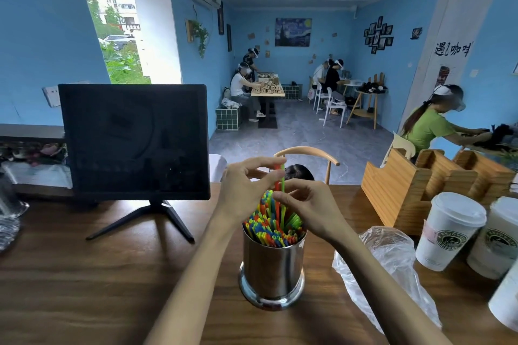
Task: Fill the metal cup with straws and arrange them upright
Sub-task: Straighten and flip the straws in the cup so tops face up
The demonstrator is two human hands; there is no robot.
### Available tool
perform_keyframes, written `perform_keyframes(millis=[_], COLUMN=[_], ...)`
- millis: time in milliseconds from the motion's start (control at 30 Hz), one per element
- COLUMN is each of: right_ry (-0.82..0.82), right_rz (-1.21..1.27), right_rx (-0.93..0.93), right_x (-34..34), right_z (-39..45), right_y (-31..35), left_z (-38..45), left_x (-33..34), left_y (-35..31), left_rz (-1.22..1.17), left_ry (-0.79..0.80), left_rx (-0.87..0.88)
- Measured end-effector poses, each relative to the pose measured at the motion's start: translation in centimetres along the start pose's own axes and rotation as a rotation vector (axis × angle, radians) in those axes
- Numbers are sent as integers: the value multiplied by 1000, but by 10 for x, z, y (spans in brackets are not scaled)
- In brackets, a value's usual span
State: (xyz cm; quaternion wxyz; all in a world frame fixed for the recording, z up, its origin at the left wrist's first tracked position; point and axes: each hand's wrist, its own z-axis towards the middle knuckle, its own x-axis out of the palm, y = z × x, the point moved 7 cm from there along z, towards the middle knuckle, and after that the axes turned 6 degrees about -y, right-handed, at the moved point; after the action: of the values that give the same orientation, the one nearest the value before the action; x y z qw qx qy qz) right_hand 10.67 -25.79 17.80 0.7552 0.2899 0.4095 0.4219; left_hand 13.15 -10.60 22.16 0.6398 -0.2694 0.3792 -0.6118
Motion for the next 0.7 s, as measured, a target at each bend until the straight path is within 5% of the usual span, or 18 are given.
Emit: perform_keyframes(millis=[400,567,700], right_ry=[143,13,-169], right_rz=[-71,293,429], right_rx=[100,171,235], right_x=[2,0,-13], right_z=[1,5,15], right_y=[-5,8,10], left_z=[-14,-11,-16], left_x=[-75,-54,-32], left_y=[-16,8,27], left_rz=[-569,-640,-382], left_ry=[-822,-620,-326], left_rx=[-3,-218,-258])
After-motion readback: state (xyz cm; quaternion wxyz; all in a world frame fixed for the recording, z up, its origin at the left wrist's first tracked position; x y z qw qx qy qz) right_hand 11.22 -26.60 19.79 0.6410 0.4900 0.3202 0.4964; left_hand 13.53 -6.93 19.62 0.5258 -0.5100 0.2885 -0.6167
